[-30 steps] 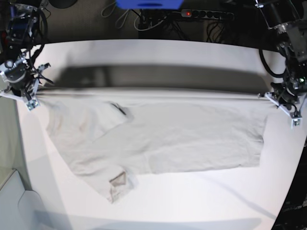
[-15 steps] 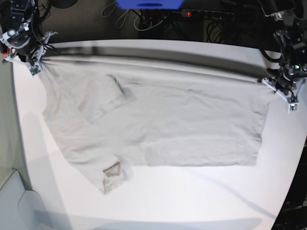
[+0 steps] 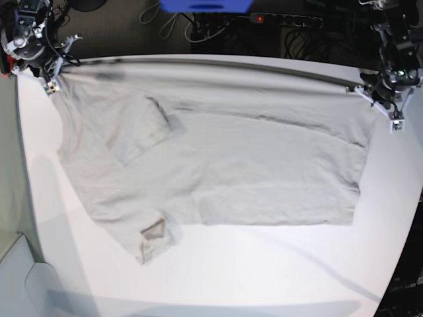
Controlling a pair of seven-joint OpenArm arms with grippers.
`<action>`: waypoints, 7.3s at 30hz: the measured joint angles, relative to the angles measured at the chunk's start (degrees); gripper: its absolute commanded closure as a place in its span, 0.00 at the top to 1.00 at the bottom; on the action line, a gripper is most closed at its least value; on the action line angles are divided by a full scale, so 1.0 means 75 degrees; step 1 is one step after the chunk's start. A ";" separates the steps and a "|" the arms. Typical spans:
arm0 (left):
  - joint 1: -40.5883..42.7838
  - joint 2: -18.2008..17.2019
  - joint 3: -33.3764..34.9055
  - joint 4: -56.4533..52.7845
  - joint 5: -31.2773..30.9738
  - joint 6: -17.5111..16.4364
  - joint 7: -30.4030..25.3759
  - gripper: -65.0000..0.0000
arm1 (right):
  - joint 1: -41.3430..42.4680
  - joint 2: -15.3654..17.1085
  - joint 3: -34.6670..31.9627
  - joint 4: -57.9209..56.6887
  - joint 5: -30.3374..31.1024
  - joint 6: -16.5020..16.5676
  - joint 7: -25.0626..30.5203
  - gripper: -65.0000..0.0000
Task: Layout the t-shirt on the table in an organized manner, then fold the t-shirt properly
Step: 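Drag the held folded edge with both grippers away from the shirt body, then release the edge and move both grippers to the shirt's hem corners, then grasp the hem corners with both grippers, then lift the hem with both grippers and fold it over toward the collar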
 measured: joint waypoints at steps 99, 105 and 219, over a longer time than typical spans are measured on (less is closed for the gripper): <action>-0.3127 0.0356 -0.0769 -0.1017 0.0122 0.0137 -0.2419 0.40 | 0.9503 0.1003 -0.0079 -1.0771 -0.2232 -0.0606 0.3608 0.53; -0.3110 0.0356 -0.0775 -0.1017 0.0143 0.0140 -0.2419 0.40 | 0.9197 0.0976 -0.0087 -1.0754 -0.2183 -0.0624 0.3727 0.53; -0.3471 -0.0020 0.0772 -0.2556 -0.1090 -0.0026 -0.3416 0.01 | 0.5575 0.0504 0.0073 -0.4132 0.0644 -0.0047 0.2582 0.00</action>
